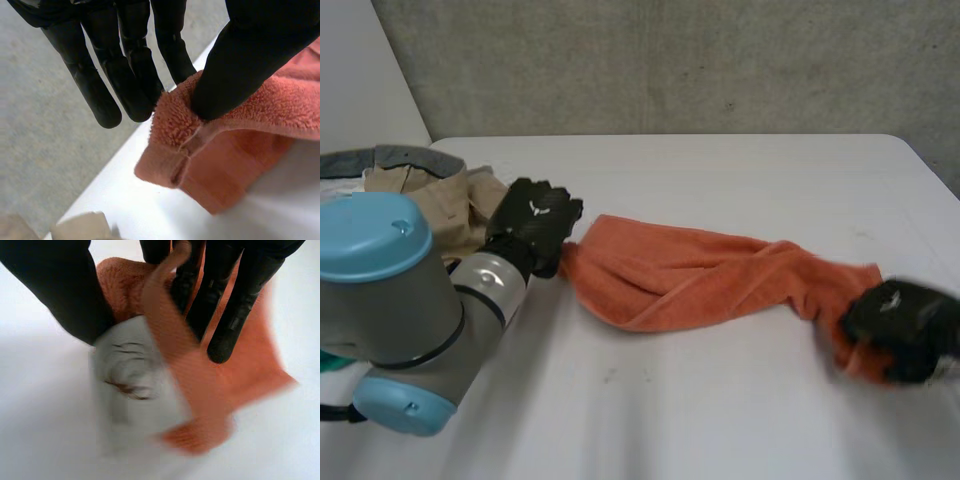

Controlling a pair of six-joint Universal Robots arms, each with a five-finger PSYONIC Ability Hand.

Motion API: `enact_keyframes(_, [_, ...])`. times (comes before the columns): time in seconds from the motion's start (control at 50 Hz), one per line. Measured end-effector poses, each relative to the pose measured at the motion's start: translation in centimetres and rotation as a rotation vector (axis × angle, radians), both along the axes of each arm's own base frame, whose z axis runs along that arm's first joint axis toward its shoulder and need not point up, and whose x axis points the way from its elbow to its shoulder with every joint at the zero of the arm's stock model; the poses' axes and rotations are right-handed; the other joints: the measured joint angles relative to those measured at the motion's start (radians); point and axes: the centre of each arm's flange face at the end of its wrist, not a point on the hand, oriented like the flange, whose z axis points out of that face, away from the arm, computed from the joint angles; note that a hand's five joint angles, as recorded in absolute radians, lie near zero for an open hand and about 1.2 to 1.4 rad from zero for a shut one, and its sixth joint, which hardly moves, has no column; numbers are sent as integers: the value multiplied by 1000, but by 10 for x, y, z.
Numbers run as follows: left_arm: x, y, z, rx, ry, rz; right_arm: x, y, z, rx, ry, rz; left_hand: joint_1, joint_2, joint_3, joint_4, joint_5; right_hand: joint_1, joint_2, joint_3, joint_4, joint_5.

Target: Fold the laundry.

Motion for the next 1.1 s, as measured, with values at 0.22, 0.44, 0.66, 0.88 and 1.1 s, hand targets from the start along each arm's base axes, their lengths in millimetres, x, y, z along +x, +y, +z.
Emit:
enact_keyframes(0.22, [-21,-14,40,-118,77,-17,11,-32,30,-115,-154,8,0,0,0,0,0,-668,-814,-821,-804,-794])
enact_keyframes(0.44, [-36,-15,91,-248,168,-23,6,-107,53,-174,-455,-273,0,0,0,0,0,-668,-814,-821,-804,-794])
enact_keyframes(0.66, [-41,-16,110,-298,201,-33,26,-142,-14,48,-398,-351,0,0,0,0,0,-668,-814,-821,-804,-794])
enact_keyframes(0.88, [-46,-25,109,-310,205,-32,48,-153,-52,78,-333,-329,0,0,0,0,0,-35,-67,-74,-77,-116])
enact_keyframes(1.1, [-57,-62,139,-436,280,4,58,-193,9,-278,-429,-345,0,1,2,1,0,132,145,146,150,134])
